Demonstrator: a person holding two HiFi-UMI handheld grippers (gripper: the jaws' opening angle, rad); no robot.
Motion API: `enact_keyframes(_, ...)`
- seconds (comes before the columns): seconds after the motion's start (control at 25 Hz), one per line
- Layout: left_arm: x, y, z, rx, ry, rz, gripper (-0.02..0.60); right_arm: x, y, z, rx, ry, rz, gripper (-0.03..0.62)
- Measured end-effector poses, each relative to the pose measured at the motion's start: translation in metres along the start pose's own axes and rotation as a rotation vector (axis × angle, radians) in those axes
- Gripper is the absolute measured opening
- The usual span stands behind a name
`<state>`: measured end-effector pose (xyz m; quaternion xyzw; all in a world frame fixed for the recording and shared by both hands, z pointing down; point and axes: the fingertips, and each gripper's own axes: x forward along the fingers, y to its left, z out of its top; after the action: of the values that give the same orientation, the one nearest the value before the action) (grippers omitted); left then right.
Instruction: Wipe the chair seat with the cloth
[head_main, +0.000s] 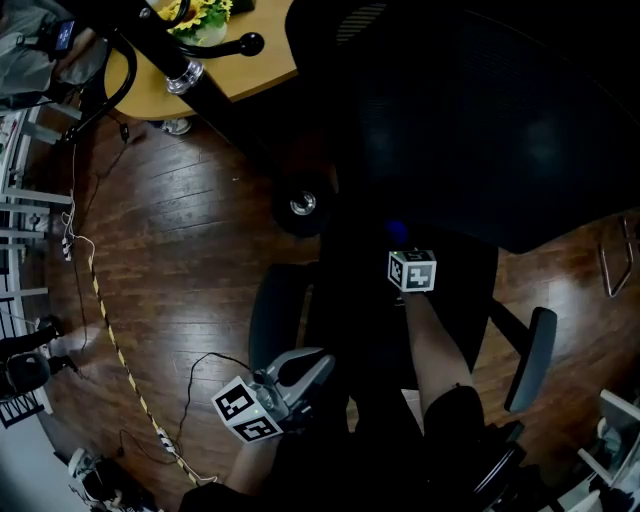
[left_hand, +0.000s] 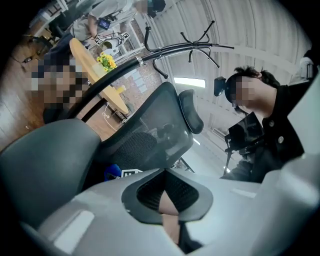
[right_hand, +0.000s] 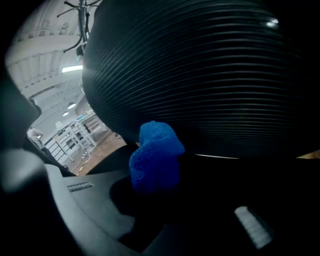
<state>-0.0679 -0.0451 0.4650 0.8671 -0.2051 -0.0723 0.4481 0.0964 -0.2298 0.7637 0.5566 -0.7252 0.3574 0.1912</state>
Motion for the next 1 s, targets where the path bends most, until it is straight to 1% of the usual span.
enact_keyframes(0.16,0.012,-0.001,-0.005,0.004,0.040,-0.016,0.002,-0.048,-0.082,-0.016,0.058,-0.001,-0.150,0.035)
enact_keyframes(0.32,0.022,-0.003,-0.009,0.009,0.072,-0.031,0.002,-0.107,-0.162,-0.025,0.085,-0.004,-0.310,0.035)
enact_keyframes(0.4,0.026,-0.004,-0.010,0.003,0.079,-0.035,0.002,-0.131,-0.191,-0.029,0.094,0.001,-0.372,0.035)
enact_keyframes(0.48,0.030,-0.007,-0.010,-0.008,0.075,-0.046,0.002,-0.150,-0.211,-0.034,0.091,0.006,-0.406,0.035)
enact_keyframes(0.6,0.035,-0.013,-0.015,-0.004,0.088,-0.058,0.002,-0.166,-0.221,-0.037,0.094,-0.002,-0.416,0.035)
enact_keyframes(0.8,0.038,-0.013,-0.017,0.001,0.090,-0.056,0.002,-0.167,-0.223,-0.034,0.088,-0.013,-0.402,0.035)
enact_keyframes(0.92,0.036,-0.012,-0.018,0.001,0.084,-0.056,0.002,-0.166,-0.216,-0.033,0.093,-0.012,-0.371,0.035)
enact_keyframes(1.0,0.033,-0.011,-0.019,-0.002,0.077,-0.051,0.002,-0.160,-0.197,-0.028,0.142,-0.037,-0.323,0.035)
